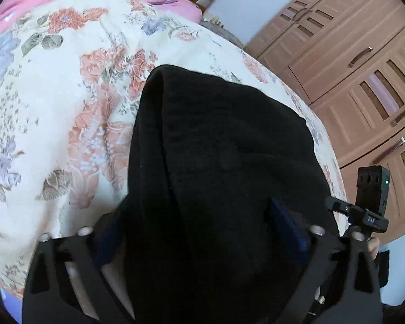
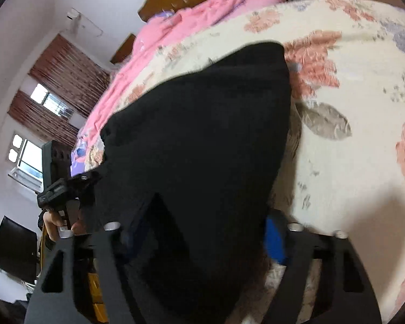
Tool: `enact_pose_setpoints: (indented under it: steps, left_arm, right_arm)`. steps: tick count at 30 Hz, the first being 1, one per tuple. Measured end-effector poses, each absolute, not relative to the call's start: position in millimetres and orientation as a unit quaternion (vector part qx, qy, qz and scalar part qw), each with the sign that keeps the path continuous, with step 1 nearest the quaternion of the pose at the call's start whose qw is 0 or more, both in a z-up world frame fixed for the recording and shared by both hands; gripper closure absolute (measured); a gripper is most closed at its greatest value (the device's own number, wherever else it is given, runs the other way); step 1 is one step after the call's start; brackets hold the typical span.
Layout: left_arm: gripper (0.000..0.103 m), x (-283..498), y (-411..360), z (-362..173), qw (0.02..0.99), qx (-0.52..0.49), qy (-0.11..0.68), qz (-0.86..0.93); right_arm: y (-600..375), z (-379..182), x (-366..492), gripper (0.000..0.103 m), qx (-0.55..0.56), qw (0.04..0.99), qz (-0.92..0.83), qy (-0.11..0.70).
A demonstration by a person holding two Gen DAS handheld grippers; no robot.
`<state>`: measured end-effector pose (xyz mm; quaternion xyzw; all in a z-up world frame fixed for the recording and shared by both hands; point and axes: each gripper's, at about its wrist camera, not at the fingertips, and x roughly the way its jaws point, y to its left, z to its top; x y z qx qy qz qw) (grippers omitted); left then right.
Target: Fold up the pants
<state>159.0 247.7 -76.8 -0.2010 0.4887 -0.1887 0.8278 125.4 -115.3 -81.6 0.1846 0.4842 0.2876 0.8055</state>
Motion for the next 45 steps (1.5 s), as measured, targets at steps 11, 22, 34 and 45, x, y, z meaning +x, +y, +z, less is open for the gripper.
enact_pose_setpoints:
  steps: [11, 22, 34, 45]
  left_arm:
    - [0.06, 145, 249, -59, 0.852, -0.197, 0.449, -0.183]
    - [0.062, 142, 195, -26, 0.859, -0.168, 0.425, -0.233]
    - [0.014, 116, 148, -8, 0.927, -0.009, 0.364, -0.087]
    - [0.001, 106, 87, -48, 0.921, 0.087, 0.366, -0.102]
  right_arm:
    - [-98, -34, 92, 0.067, 0.092, 0.869, 0.289, 0.39]
    - [-164, -20, 96, 0.072, 0.125, 0.885, 0.268, 0.36]
    - [-176, -27, 89, 0.006, 0.036, 0.913, 0.166, 0.37]
    - [-112, -72, 38, 0.006, -0.102, 0.915, 0.185, 0.344]
